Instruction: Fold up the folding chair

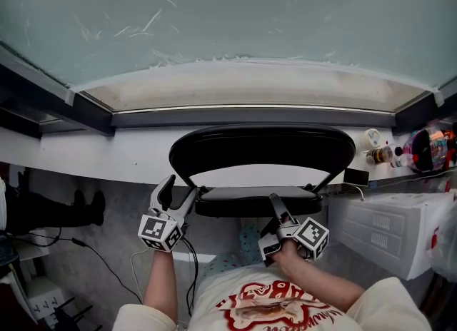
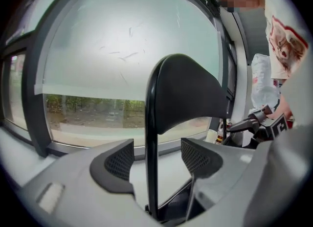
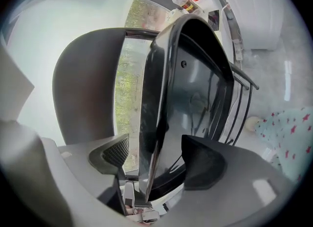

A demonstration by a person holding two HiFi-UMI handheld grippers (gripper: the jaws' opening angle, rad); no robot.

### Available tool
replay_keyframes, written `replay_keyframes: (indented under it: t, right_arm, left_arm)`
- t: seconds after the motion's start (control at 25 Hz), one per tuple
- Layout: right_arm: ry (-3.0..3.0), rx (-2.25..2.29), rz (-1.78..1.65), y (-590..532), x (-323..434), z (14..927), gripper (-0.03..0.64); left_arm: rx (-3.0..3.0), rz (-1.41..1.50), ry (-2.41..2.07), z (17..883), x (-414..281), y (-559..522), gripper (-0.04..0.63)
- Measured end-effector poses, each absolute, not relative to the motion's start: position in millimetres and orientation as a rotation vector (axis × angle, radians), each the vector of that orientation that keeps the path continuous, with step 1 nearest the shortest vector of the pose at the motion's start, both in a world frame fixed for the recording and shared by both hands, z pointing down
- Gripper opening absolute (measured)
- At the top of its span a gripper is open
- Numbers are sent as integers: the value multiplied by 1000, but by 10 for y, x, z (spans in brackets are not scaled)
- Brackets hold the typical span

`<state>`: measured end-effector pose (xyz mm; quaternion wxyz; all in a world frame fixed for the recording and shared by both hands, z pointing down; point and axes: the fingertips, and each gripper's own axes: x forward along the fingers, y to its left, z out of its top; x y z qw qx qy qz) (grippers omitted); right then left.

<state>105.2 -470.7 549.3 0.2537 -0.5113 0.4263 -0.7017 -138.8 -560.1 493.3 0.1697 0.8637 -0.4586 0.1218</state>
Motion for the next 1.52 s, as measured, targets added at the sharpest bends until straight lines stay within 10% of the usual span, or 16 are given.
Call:
replay_keyframes:
  t: [0.52,1.04,1.52]
  right_arm:
    - [1513,-1604,-1668,-4228,970,5164,367]
    - [2219,-1705,-920,-3470,282,4004,25]
    - [2468,-1631,-436,-2709,12,2937,21]
  left_arm:
    - [2408,111,-1399,4569,-1010,-4706,265]
    - [2600,102,-1163,3964,-617,-3535,1]
    - [2698,7,-1076,3123,-502,-2774,1]
